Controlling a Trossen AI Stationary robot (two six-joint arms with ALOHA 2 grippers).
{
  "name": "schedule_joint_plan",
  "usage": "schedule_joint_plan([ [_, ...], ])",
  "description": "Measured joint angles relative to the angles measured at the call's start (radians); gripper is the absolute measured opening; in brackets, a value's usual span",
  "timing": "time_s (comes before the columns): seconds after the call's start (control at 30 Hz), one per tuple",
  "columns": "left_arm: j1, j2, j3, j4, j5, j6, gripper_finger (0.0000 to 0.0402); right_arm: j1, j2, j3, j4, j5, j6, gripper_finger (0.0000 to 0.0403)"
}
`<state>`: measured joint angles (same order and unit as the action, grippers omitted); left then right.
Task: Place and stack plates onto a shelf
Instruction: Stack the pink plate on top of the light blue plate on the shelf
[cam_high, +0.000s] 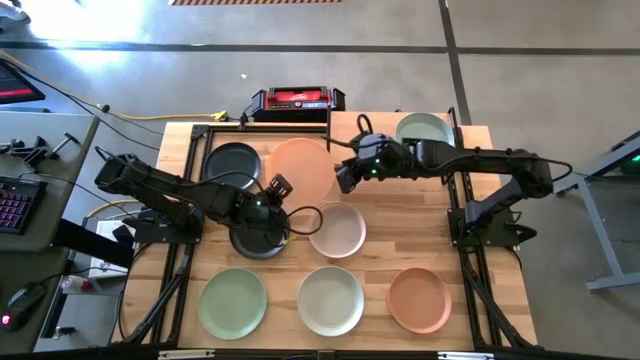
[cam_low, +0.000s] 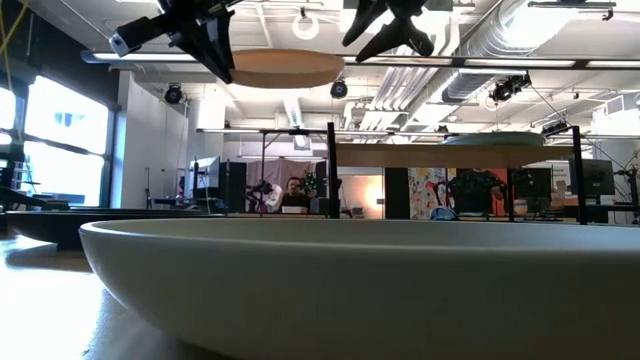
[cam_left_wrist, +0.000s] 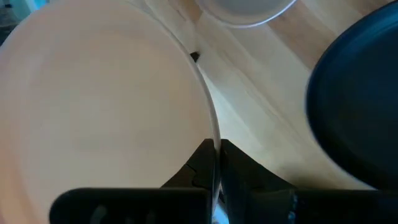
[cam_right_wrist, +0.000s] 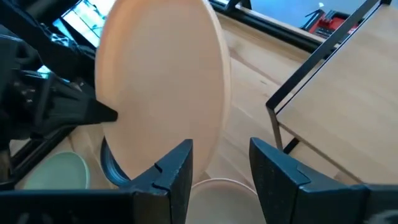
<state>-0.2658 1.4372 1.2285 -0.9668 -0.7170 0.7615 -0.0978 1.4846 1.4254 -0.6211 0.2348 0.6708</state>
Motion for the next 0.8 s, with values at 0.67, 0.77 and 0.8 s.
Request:
schedule_joint_plan([
  [0.67,-0.017,0.0,0.0,0.104,-0.027,-0.001,0.0003,0.003,0.022,0.0,0.057,0.057,0.009,0.0123],
  [0.77,-0.017,0.0,0.0,0.107,-0.026,-0.001,0.0003,0.003,0.022,0.0,0.057,0.071,0.01,0.0095],
  [0.8,-0.017,0.0,0.0,0.107,-0.026,-0.001,0.0003,0.003,0.022,0.0,0.057,0.07,0.01,0.0084],
])
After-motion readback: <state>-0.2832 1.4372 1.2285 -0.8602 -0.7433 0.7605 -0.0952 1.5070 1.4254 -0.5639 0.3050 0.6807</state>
